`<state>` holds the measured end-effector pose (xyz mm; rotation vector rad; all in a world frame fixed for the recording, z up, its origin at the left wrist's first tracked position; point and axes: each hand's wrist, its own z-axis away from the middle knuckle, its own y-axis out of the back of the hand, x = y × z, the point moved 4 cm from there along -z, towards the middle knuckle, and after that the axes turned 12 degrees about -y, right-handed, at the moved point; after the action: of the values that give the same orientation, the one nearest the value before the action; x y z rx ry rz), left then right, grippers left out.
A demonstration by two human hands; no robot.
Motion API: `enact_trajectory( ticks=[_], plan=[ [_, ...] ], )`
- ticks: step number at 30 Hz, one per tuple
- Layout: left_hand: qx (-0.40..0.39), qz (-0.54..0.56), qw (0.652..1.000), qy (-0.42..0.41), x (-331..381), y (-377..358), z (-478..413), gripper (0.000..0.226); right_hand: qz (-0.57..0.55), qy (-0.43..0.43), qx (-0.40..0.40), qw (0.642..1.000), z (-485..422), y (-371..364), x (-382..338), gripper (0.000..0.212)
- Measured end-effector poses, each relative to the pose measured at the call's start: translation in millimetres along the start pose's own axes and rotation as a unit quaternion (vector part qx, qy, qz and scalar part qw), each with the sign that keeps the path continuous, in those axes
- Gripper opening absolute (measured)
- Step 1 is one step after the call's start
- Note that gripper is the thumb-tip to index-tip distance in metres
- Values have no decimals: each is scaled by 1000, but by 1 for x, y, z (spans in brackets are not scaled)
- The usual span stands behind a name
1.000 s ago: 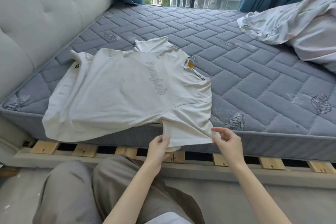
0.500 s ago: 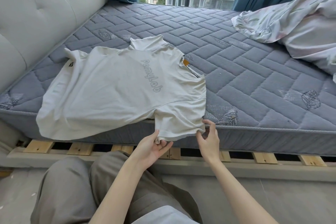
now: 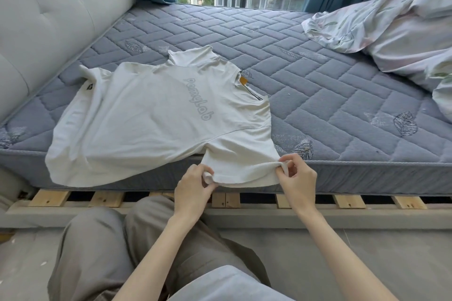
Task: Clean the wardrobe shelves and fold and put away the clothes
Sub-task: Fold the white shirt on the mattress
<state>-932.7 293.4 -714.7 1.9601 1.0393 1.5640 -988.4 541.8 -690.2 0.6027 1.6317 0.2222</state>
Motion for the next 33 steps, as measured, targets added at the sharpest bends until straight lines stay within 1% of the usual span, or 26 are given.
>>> enact_trajectory(
  ticks=[2,4,5,7,9,10,11,12,15,17,18,19,22,25,26,27,28,29,30,31,32,33],
  plan=[
    [30,-32,999,0,-2,8,2,11,78,-13,-23,997,1,2,9,13],
    [33,-28,999,-15,-5,12,4,8,155,-59,-74,983,3,0,21,8],
    [27,-22,999,-23,-5,12,4,9,174,-85,-102,976,5,-1,27,7],
    [10,7,1000,-8,-8,12,7,11,165,-122,-140,969,9,-3,33,12],
    [-7,77,995,56,-14,12,8,12,108,-142,-160,971,11,-2,31,19],
    [-14,129,987,95,-17,13,8,11,70,-155,-162,972,11,-2,27,23],
    [-15,193,972,134,-19,15,7,11,29,-172,-157,972,9,-1,23,26],
    [-12,266,948,173,-19,17,5,10,-17,-192,-147,970,6,0,17,27],
    [-2,459,851,254,-11,30,-13,8,-152,-243,-132,949,-14,0,-11,21],
    [5,539,793,283,-7,40,-33,9,-205,-253,-136,936,-35,-6,-33,17],
    [11,564,771,296,-7,45,-44,9,-217,-249,-140,933,-48,-11,-45,15],
    [14,577,758,304,-7,51,-55,9,-219,-240,-145,934,-61,-17,-56,14],
    [18,582,749,317,-11,62,-88,8,-209,-212,-158,942,-103,-41,-85,17],
    [52,611,714,337,-25,65,-118,7,-193,-197,-179,944,-142,-72,-104,16],
    [69,617,706,339,-31,64,-126,14,-180,-185,-194,946,-152,-83,-107,19],
    [81,608,716,333,-36,62,-134,27,-156,-166,-210,951,-160,-95,-106,27],
    [87,568,754,318,-41,60,-139,41,-123,-135,-225,957,-165,-105,-105,35],
    [86,499,812,290,-44,58,-142,50,-80,-97,-237,963,-166,-113,-102,41],
    [75,414,873,247,-43,56,-144,52,-32,-54,-254,965,-164,-121,-97,45],
    [58,330,923,190,-40,51,-144,50,23,-13,-274,961,-160,-129,-88,47],
    [33,256,958,128,-36,44,-145,47,91,22,-292,952,-155,-137,-77,47],
    [1,196,978,72,-33,33,-145,44,170,53,-303,936,-150,-143,-63,48]
  ],
)
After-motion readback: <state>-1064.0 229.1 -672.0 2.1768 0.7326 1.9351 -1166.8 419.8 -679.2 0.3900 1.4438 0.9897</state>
